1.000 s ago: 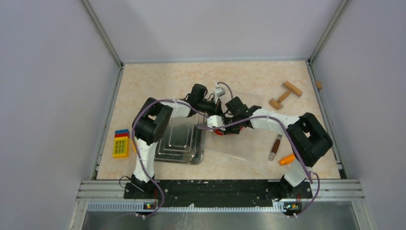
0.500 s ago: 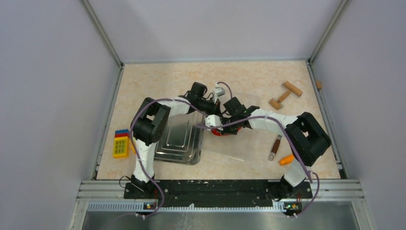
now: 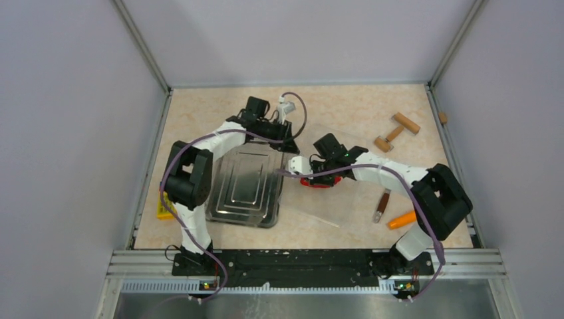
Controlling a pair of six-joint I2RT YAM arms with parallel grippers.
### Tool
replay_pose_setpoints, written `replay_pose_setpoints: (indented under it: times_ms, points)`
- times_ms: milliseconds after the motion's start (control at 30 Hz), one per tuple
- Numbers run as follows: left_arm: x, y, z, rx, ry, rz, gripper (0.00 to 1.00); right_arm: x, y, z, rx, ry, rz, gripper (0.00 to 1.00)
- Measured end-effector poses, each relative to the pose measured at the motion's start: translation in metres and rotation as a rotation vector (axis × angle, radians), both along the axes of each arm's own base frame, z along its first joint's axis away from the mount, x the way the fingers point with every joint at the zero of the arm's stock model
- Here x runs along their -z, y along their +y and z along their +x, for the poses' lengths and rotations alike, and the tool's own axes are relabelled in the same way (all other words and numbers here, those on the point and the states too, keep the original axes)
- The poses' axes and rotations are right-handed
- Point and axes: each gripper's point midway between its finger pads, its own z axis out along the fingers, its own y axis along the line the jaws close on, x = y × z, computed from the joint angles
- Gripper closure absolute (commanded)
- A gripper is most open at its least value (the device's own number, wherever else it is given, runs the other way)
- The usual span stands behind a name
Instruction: Roll out the dumpling wrappers from the dough
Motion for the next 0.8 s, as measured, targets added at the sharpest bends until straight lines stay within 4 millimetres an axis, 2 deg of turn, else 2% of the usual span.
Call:
replay_pose_setpoints:
  times_ms: [200, 300, 433, 600, 800]
  points:
    - [-0.043, 0.035, 0.027, -0.126, -0.047, -0.040, 0.65, -0.038, 0.007, 0.003, 0.016, -0.040, 0.062, 1.00]
    - [-0.046, 0.048, 0.032, -0.175, -0.039, -0.043, 0.65, -0.051, 0.010, 0.005, 0.022, -0.054, 0.083, 1.00]
    - [-0.039, 0.054, 0.028, -0.195, -0.013, -0.030, 0.64, -0.054, 0.006, 0.003, 0.030, -0.053, 0.074, 1.00]
    - [-0.036, 0.057, 0.021, -0.198, -0.007, -0.015, 0.64, -0.068, -0.015, 0.003, 0.080, -0.060, 0.068, 1.00]
    - [-0.048, 0.064, 0.017, -0.192, -0.074, 0.009, 0.61, -0.099, -0.066, 0.014, 0.219, -0.126, 0.090, 1.00]
